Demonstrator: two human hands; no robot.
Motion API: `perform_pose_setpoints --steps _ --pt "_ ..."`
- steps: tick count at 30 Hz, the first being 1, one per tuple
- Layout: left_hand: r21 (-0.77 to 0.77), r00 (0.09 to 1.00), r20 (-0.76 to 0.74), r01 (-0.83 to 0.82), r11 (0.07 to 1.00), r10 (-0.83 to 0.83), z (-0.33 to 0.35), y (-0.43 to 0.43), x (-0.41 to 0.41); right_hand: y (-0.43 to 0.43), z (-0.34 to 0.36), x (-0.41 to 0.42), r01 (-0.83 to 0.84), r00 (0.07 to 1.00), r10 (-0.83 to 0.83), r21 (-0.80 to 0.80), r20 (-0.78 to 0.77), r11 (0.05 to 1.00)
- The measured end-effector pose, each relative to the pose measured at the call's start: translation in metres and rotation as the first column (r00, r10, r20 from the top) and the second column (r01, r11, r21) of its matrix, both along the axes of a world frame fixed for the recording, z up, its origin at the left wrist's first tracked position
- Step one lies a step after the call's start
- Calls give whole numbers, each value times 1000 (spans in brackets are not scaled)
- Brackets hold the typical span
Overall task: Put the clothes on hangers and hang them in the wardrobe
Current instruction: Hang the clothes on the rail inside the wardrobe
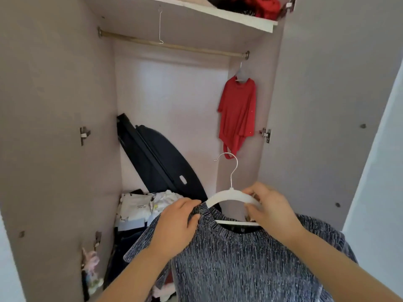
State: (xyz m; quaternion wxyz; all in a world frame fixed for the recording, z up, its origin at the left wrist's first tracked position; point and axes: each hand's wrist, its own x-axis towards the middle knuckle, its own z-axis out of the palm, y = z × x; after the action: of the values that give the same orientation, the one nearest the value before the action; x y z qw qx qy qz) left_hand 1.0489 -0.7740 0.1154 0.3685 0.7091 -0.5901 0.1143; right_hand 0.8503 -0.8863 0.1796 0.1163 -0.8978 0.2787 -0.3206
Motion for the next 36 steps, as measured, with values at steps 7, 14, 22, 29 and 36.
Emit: perform_pose_setpoints --steps 7,14,22,29,36 --pt "-50 997 78 6 999 -2 39 -110 73 -102 36 69 66 996 -53 -185 73 981" --pt "-66 989 148 -6 998 16 82 -219 143 -199 86 139 142 990 -140 -317 30 938" --pt "-72 973 229 54 996 -36 133 -339 232 -297 137 213 268 947 -321 -582 13 768" --pt "-119 952 301 93 989 -53 200 -431 299 -375 183 260 414 848 -526 -691 58 592" --pt "-112 958 287 57 992 -22 259 -489 343 -443 250 290 530 759 -641 -679 113 508"
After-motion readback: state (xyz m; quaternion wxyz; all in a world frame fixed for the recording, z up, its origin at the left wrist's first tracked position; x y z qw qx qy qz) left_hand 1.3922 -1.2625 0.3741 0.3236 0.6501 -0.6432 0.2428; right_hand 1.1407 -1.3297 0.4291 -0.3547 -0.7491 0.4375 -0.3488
